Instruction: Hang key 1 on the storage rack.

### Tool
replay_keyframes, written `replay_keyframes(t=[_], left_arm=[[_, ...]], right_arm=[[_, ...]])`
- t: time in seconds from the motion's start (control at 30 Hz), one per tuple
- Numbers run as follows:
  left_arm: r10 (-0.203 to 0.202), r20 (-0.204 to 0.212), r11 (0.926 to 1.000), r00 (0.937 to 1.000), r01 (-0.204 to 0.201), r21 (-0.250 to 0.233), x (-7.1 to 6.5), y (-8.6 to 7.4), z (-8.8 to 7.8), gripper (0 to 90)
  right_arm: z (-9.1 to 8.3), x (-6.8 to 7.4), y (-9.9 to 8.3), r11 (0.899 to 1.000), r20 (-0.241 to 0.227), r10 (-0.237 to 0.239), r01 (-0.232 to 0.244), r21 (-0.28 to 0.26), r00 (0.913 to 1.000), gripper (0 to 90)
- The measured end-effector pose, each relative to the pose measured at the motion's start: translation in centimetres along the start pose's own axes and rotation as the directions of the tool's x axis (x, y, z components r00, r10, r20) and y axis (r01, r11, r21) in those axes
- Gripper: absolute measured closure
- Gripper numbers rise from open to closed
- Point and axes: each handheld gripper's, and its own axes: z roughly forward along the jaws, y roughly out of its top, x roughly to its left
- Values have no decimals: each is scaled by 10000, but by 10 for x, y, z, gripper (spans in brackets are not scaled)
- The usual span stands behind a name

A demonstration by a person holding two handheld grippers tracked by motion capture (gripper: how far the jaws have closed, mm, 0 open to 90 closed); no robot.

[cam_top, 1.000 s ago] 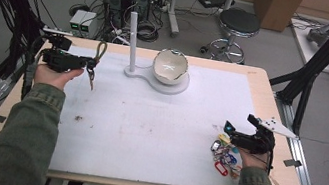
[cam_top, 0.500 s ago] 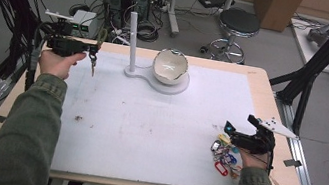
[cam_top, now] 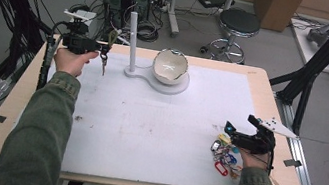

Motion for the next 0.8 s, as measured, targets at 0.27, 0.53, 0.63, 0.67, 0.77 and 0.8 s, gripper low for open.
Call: replay_keyframes(t=[0.27,0.53,0.63,0.67,0.77,0.8], left_arm=[[-99,60,9998,9999,98,163,3,-2,8,712],[-121,290,9996,9995,113,262,2,-3,15,712],[-134,302,9994,9995,125,321,3,-4,17,712],[-133,301,9994,9995,123,338,3,-4,18,712],[-158,356,9993,9992,145,352,2,-4,20,712],[-171,379,9992,9991,157,371,2,-5,21,712]], right_arm=[[0,0,0,10000,3,-35,35,0,10000,8],[-1,-1,0,10000,13,-16,16,21,10000,8],[-1,-1,0,10000,15,-4,4,14,10000,8],[-1,-1,0,10000,20,-18,18,-11,10000,8],[-1,-1,0,10000,5,-14,14,-5,10000,8],[-1,-2,-1,10000,16,-18,18,-3,10000,8]])
